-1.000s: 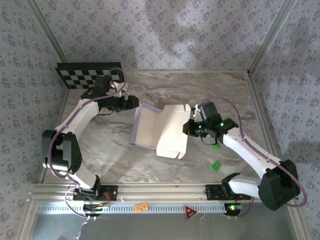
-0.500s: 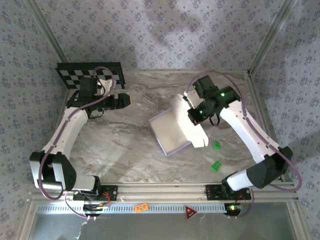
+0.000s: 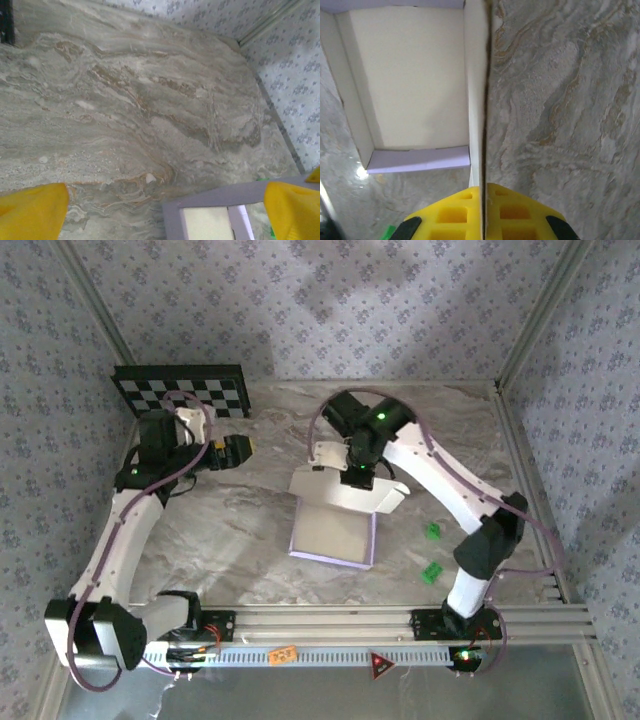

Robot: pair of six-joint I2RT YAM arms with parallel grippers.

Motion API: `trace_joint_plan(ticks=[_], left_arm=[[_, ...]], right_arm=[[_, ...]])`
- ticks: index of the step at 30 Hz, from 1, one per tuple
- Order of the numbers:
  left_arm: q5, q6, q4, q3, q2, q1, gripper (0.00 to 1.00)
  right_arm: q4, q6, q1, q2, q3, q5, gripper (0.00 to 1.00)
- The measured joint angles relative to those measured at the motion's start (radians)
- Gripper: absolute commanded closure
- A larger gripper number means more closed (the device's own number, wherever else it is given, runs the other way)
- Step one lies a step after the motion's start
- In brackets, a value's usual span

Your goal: Fold the paper box

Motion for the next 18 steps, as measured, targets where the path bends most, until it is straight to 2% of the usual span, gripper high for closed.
trace_joint_plan(ticks=[5, 13, 18], left_arm=[[-0.021, -0.024, 0.034, -0.087, -0.114, 0.034, 0.0], [-0.022, -0.023, 0.019, -0.088, -0.117, 0.034, 0.0], [-0.014, -0.02, 0.019, -0.097, -0.113, 0.021, 0.0]], right_arm=[[-0.016, -0.073, 0.011, 0.119, 0.115, 0.058, 1.0], [-0.045, -0.112, 0.013, 0.285, 0.322, 0.068, 0.96], [-0.06, -0.115, 0.014, 0.341, 0.421, 0.056, 0.82]])
